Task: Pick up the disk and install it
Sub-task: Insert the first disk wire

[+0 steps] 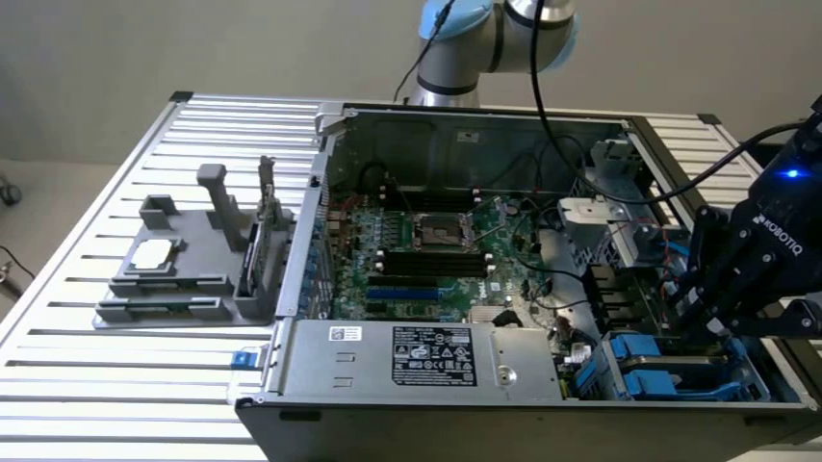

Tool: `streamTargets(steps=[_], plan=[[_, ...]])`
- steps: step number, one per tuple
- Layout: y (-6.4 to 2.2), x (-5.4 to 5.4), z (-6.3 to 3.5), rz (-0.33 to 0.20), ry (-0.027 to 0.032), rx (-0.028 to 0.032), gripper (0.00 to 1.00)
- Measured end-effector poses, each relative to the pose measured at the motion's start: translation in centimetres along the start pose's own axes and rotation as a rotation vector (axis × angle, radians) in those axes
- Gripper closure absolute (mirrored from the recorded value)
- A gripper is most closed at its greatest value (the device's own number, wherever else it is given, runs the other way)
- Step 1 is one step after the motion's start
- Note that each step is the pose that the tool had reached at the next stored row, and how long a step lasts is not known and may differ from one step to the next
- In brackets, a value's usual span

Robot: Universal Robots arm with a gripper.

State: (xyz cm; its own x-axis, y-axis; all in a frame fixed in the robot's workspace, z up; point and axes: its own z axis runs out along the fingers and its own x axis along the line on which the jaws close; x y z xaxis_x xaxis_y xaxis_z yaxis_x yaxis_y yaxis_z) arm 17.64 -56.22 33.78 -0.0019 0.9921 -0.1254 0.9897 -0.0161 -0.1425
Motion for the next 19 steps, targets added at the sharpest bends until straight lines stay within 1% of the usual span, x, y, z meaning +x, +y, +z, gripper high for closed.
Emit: streamTargets(steps=[2, 5, 9, 12, 17, 19], plan=[[0.01, 0.03, -0.01, 0.001, -0.0035, 0.0000, 0.84], [0.04, 0.07, -0.02, 0.001, -0.0058, 0.0000, 0.84], [0.10, 0.24, -0.05, 0.002, -0.0107, 0.0001, 0.84], [0.17, 0.30, -0.04, 0.003, -0.0129, 0.0001, 0.84], [0.20, 0.33, -0.04, 0.004, -0.0195, 0.0002, 0.84], [0.22, 0.33, -0.04, 0.004, -0.0212, 0.0002, 0.84]])
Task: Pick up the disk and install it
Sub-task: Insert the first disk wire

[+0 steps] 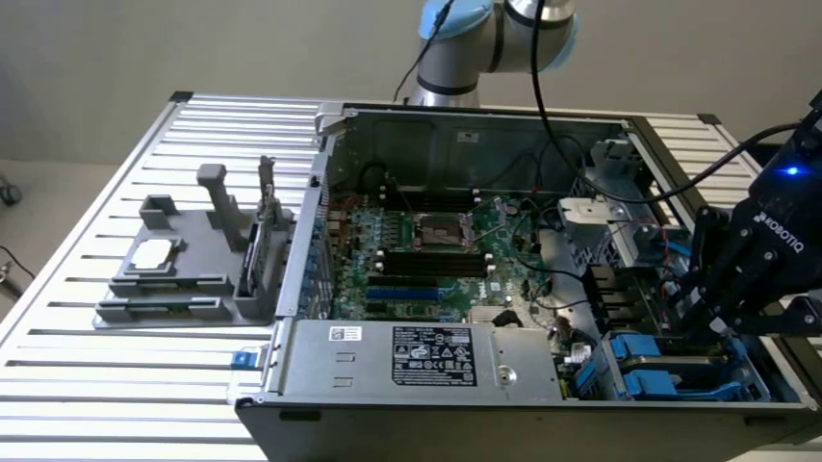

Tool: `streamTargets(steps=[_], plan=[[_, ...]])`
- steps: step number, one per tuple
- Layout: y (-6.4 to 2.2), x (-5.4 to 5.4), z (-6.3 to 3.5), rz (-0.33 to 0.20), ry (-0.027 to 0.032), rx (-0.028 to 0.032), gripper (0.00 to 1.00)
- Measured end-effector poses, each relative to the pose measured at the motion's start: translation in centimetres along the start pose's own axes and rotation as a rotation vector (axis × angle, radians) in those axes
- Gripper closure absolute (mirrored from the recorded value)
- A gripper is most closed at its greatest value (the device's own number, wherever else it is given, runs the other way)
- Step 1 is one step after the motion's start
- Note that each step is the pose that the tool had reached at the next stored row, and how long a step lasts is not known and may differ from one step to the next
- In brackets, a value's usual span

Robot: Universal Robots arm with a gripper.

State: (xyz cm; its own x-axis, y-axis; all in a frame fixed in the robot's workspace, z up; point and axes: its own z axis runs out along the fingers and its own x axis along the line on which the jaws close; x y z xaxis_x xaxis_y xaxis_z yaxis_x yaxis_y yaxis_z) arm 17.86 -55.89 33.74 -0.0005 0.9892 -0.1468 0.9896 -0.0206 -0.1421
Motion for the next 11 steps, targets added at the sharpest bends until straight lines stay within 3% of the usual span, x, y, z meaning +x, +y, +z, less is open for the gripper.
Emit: streamTargets(steps=[11], plan=[[0.01, 0.26, 0.08, 0.001, -0.0028, -0.0001, 0.84]])
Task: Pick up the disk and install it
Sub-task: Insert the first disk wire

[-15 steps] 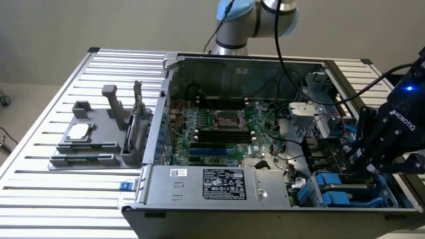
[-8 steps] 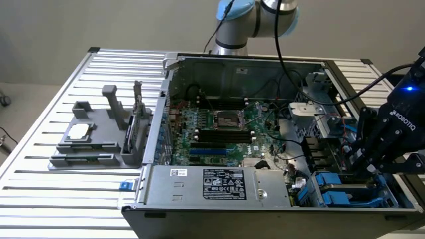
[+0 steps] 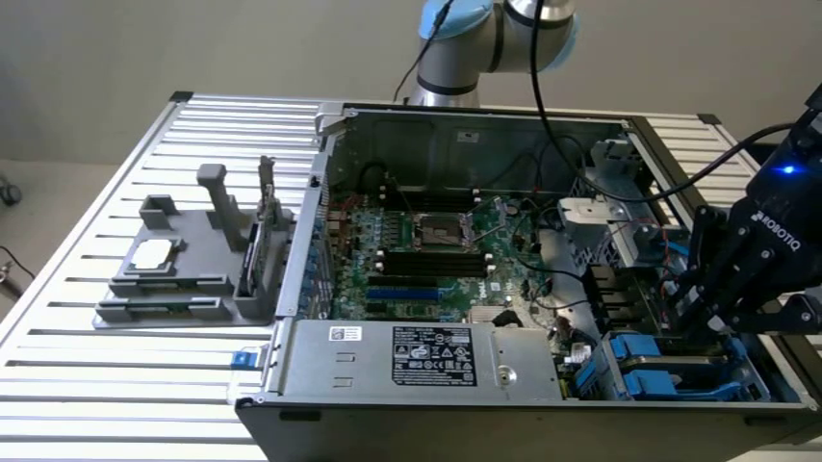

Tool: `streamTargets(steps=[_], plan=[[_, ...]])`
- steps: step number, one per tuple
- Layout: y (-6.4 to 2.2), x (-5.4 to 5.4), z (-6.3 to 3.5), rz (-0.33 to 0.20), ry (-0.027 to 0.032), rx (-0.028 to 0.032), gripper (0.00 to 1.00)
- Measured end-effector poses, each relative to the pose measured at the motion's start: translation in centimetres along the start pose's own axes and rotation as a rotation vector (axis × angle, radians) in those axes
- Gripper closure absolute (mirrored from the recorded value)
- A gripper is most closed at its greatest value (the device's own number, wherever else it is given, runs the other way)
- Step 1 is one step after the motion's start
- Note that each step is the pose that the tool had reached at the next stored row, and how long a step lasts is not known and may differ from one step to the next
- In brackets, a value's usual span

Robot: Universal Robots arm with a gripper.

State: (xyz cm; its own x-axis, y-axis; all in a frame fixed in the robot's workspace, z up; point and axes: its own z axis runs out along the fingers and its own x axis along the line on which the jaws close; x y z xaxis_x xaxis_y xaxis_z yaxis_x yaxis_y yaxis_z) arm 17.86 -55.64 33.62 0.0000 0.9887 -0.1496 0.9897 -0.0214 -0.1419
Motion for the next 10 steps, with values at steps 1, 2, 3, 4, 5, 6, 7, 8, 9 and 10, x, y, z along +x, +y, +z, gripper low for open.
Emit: streamTargets(steps=[1, 2, 3, 4, 5, 6, 7, 8, 9, 10], plan=[[0.00, 0.00, 0.01, 0.000, -0.0002, 0.0000, 0.84], [0.00, 0.01, 0.02, 0.000, -0.0004, 0.0000, 0.84], [0.00, 0.01, 0.02, 0.001, -0.0008, 0.0000, 0.84], [0.01, 0.01, 0.02, 0.001, -0.0014, 0.0001, 0.84], [0.01, 0.01, 0.03, 0.002, -0.0020, 0.0002, 0.84], [0.00, 0.01, 0.03, 0.003, -0.0026, 0.0004, 0.84], [0.00, 0.01, 0.03, 0.005, -0.0031, 0.0006, 0.84], [0.01, 0.01, 0.03, 0.006, -0.0036, 0.0008, 0.84], [0.01, 0.01, 0.03, 0.008, -0.0042, 0.0011, 0.84], [0.01, 0.00, 0.03, 0.011, -0.0045, 0.0014, 0.84]])
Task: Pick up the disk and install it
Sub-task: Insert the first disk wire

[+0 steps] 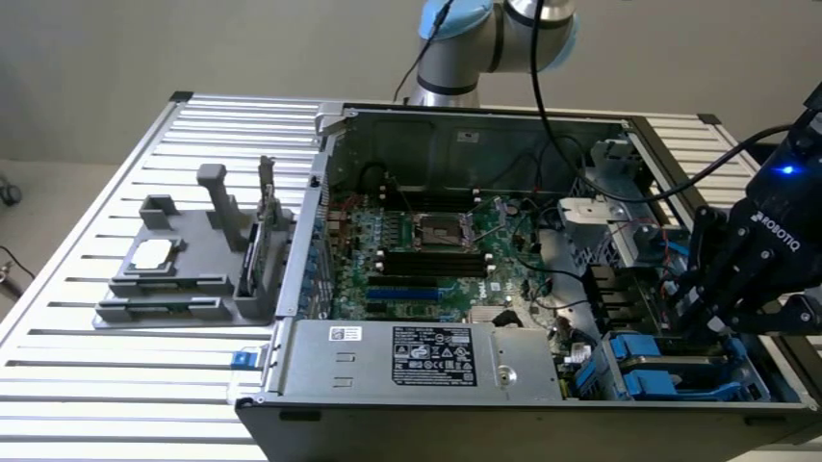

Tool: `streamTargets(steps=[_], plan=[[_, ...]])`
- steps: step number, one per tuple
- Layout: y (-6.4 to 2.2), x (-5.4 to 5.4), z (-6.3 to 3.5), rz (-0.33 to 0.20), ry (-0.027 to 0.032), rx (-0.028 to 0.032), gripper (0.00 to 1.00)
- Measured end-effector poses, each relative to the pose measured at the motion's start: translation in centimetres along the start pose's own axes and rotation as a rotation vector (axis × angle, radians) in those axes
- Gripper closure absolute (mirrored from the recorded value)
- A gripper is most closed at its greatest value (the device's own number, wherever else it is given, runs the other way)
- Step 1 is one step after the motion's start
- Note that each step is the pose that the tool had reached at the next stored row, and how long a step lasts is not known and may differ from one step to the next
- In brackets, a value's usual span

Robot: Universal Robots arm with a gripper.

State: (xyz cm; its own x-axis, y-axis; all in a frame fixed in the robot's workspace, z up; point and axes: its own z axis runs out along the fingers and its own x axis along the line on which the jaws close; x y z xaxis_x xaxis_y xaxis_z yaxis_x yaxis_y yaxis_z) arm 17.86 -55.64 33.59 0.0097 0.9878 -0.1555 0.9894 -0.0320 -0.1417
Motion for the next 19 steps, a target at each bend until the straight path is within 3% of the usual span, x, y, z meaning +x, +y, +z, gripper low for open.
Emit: streamTargets(steps=[19], plan=[[0.16, 0.01, 0.03, 0.045, -0.0004, 0.0069, 0.84]])
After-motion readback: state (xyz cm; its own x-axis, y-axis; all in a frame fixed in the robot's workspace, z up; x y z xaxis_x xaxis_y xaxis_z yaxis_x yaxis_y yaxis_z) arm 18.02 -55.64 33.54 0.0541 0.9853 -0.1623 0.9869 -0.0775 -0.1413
